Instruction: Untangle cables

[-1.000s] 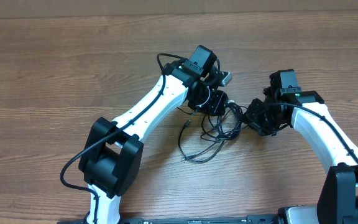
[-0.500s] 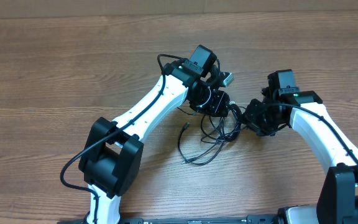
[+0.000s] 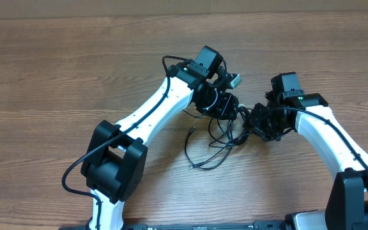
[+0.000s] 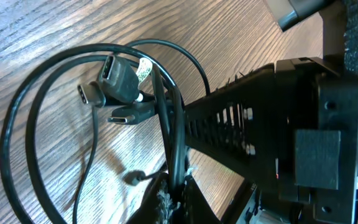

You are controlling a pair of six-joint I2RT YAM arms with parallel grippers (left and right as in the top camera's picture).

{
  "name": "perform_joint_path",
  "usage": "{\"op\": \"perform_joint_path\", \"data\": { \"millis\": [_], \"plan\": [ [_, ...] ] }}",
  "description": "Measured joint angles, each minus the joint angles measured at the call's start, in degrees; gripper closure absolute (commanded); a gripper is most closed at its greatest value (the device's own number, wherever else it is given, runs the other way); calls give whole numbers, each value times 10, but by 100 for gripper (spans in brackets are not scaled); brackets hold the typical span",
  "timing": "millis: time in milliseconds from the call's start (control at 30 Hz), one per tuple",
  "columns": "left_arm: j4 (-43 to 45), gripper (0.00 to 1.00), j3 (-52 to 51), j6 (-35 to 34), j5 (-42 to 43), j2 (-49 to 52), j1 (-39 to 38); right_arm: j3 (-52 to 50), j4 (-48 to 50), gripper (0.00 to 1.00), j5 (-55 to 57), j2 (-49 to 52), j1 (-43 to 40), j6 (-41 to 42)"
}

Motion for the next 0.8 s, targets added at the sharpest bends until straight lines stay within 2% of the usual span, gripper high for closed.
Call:
{"op": "perform_joint_path", "data": {
  "millis": [233,433,633,800],
  "plan": [
    [-1,96,0,0,0,0,0,-16,14,96,-2,0,0,1],
    [-8,96,0,0,-23,0,0,-19,21,96,-2,0,0,2],
    [-49,96,0,2,-93,0,0,-20,45,96,-11,0,0,1],
    [-88,96,0,2,-173,0,0,-21,115,96,-80,0,0,2]
  ]
}}
